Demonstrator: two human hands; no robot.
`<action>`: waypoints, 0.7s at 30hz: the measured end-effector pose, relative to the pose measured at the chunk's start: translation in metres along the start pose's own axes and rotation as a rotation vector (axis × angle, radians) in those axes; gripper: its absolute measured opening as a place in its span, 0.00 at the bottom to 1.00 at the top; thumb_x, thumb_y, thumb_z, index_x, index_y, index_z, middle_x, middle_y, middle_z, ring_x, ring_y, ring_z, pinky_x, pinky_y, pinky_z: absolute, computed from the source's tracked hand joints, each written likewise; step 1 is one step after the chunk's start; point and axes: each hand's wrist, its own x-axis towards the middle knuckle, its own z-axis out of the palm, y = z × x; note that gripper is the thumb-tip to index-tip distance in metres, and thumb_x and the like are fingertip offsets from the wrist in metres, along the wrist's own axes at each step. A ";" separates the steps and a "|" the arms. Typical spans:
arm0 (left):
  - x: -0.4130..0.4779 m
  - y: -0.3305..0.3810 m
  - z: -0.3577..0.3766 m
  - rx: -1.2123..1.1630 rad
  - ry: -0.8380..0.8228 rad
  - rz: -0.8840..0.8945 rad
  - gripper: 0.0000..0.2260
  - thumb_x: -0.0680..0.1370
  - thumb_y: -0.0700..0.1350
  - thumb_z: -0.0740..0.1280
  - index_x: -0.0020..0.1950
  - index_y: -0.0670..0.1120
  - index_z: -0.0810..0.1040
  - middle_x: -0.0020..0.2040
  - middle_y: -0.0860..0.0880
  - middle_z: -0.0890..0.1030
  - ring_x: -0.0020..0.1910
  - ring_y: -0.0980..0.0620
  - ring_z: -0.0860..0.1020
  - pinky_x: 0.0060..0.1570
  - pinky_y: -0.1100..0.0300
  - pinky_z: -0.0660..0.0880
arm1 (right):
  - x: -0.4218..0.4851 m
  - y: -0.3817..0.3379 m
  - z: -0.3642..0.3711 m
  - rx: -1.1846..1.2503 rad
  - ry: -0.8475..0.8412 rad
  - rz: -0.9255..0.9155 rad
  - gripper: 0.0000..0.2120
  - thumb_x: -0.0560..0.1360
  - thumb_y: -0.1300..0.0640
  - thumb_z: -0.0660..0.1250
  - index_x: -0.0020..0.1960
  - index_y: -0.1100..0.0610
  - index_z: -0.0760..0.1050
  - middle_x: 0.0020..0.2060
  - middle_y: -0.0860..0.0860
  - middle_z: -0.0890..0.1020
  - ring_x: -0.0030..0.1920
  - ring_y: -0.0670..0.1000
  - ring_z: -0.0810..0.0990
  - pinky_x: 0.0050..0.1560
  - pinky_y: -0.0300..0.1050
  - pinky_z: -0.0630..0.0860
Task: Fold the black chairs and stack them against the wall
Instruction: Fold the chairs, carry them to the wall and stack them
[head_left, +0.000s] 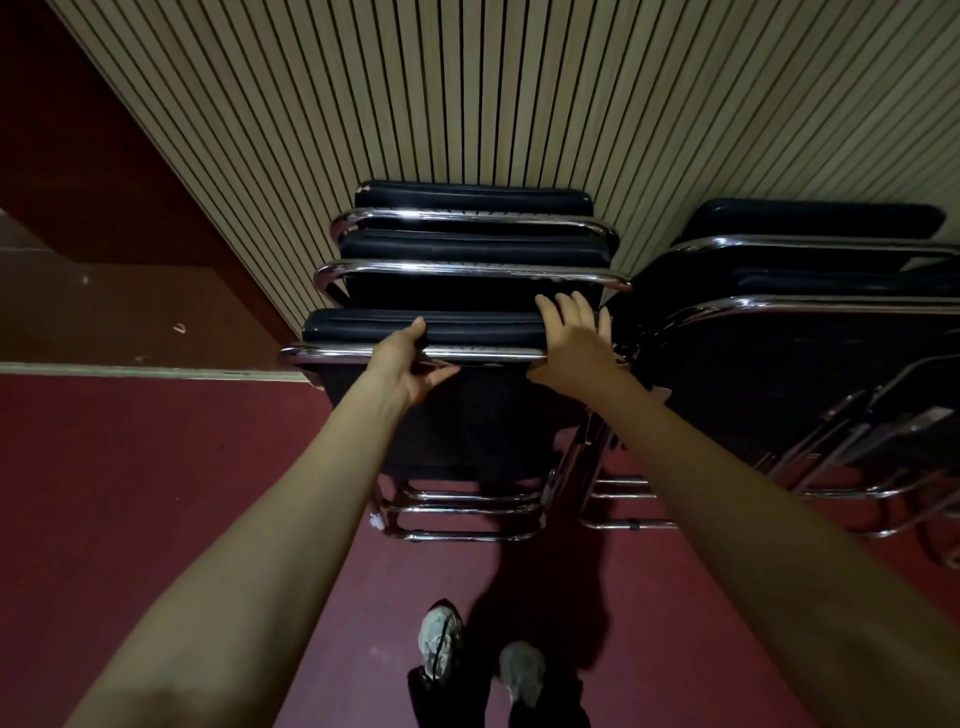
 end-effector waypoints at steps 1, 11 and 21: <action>-0.002 -0.003 -0.001 -0.009 -0.012 0.009 0.12 0.82 0.44 0.61 0.63 0.41 0.73 0.55 0.45 0.78 0.57 0.43 0.75 0.54 0.43 0.74 | -0.006 0.000 0.002 -0.018 0.025 -0.013 0.49 0.69 0.46 0.72 0.78 0.53 0.45 0.77 0.55 0.50 0.77 0.55 0.44 0.74 0.61 0.41; -0.055 -0.035 -0.019 0.074 0.080 0.100 0.12 0.80 0.43 0.65 0.61 0.39 0.73 0.57 0.44 0.69 0.58 0.48 0.74 0.55 0.53 0.72 | -0.036 0.004 -0.010 0.196 -0.100 -0.058 0.40 0.75 0.47 0.67 0.78 0.48 0.46 0.78 0.51 0.43 0.77 0.54 0.38 0.74 0.60 0.40; -0.169 -0.053 -0.068 -0.018 0.171 0.247 0.11 0.80 0.41 0.63 0.62 0.42 0.74 0.55 0.45 0.79 0.55 0.49 0.76 0.55 0.54 0.74 | -0.103 -0.064 -0.050 0.402 -0.102 -0.394 0.28 0.76 0.50 0.67 0.73 0.56 0.64 0.72 0.53 0.65 0.74 0.52 0.61 0.73 0.45 0.57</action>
